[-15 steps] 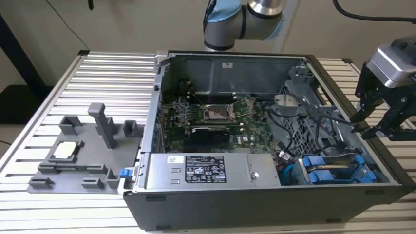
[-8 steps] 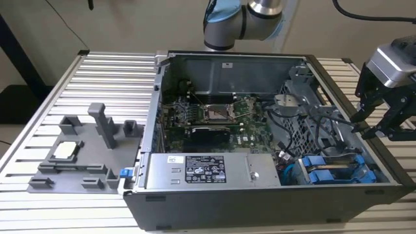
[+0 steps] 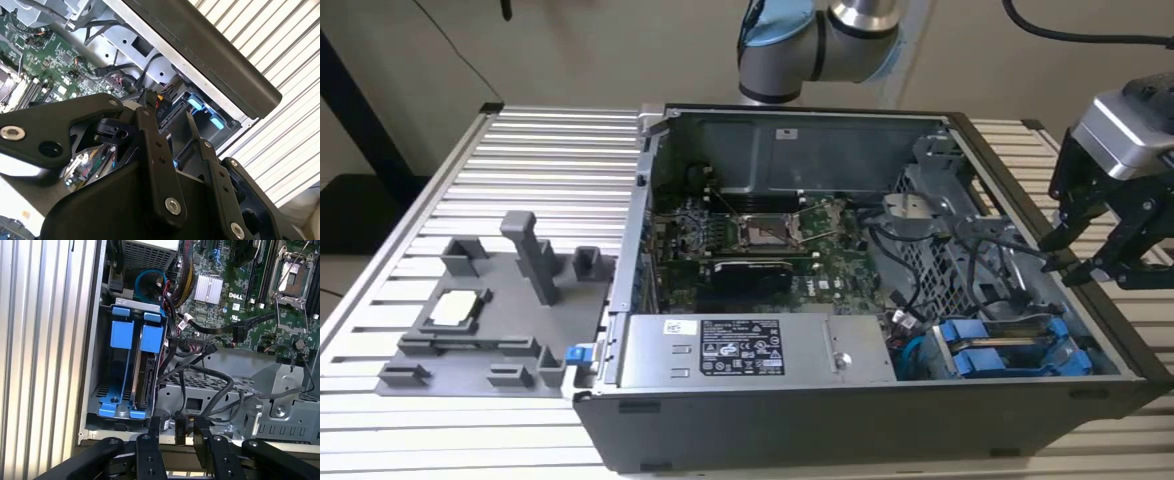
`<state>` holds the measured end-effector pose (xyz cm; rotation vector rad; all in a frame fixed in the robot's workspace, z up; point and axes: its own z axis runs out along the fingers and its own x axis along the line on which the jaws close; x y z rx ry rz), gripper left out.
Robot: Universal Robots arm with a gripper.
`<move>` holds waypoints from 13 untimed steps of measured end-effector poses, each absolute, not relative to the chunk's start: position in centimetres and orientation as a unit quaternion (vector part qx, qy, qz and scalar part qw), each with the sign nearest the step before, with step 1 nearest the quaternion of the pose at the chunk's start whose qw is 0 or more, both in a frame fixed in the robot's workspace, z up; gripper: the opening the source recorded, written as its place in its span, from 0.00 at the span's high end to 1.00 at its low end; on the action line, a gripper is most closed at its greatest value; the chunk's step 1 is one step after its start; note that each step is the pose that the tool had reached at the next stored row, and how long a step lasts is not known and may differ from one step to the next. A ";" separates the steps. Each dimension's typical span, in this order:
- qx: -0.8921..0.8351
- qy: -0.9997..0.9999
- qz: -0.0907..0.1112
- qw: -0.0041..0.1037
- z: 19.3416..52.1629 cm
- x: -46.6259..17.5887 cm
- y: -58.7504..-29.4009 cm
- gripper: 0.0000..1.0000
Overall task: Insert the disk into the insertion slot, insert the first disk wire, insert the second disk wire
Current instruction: 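Insert the first disk wire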
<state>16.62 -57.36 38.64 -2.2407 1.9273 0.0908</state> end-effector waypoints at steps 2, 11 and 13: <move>-0.755 0.649 0.031 0.092 38.6 16.6 -57.4 0.62; -0.755 0.649 0.031 0.092 38.6 16.6 -57.4 0.81; -0.755 0.649 0.031 0.092 38.6 16.6 -57.4 0.81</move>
